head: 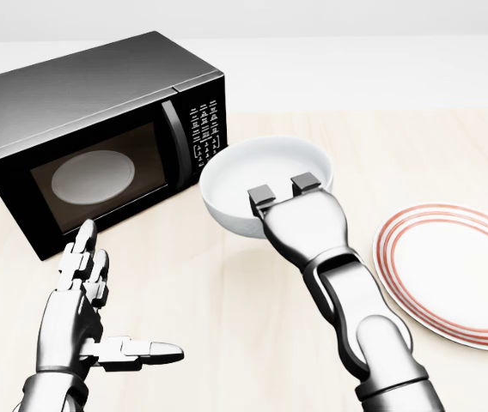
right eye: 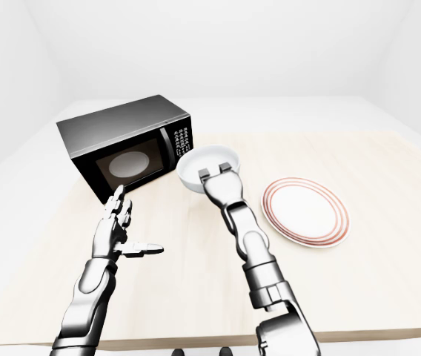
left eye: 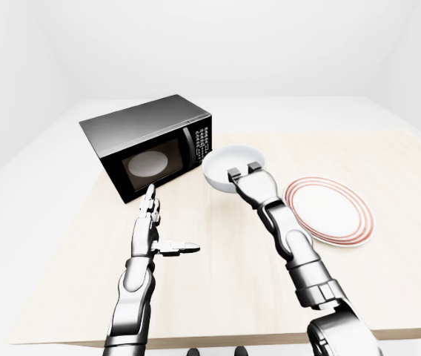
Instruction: Pick up the white bowl and put it on the plate.
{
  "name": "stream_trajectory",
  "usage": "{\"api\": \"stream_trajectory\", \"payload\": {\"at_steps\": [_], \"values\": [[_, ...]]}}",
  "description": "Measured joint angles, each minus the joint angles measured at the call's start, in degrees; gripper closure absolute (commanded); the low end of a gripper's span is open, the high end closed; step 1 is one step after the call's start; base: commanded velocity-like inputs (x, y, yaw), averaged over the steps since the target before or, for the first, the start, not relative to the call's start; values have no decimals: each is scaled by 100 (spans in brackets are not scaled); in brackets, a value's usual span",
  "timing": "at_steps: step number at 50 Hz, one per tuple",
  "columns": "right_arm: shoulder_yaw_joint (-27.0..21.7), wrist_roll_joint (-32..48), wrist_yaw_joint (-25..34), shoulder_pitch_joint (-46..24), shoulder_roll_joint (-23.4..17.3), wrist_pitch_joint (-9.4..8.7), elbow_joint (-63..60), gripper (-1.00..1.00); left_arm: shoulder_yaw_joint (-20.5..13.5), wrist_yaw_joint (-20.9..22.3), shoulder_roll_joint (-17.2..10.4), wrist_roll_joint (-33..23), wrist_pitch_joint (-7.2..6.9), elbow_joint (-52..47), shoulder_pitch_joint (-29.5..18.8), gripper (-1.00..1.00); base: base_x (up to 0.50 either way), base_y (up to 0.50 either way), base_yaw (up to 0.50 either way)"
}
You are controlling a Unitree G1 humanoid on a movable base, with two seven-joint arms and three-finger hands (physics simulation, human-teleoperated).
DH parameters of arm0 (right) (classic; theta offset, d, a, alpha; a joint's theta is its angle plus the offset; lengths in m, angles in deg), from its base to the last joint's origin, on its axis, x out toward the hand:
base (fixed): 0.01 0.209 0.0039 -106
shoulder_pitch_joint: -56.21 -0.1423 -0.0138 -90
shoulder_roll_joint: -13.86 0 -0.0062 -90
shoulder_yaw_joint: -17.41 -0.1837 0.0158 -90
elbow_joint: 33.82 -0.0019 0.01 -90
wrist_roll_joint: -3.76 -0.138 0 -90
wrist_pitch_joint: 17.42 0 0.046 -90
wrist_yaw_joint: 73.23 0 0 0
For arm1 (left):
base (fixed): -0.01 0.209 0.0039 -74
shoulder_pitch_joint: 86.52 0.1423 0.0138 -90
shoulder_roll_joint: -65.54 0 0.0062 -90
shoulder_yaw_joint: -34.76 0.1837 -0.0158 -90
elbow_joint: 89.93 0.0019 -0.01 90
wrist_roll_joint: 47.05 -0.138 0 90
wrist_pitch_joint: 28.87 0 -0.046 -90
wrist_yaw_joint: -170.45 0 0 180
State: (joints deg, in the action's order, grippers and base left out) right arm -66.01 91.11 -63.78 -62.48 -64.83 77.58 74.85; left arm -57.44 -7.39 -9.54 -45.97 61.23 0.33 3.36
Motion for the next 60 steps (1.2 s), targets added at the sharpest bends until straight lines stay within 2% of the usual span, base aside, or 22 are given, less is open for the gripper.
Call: {"api": "stream_trajectory", "payload": {"at_steps": [31, 60], "values": [[-348, -401, -511, -356, -527, 0, 556, 100, 0, 0, 0, 0, 0, 0, 0, -100, 0, 0, 0], [-612, -752, -960, -306, -1023, 0, 1002, 100, 0, 0, 0, 0, 0, 0, 0, -100, 0, 0, 0]]}}
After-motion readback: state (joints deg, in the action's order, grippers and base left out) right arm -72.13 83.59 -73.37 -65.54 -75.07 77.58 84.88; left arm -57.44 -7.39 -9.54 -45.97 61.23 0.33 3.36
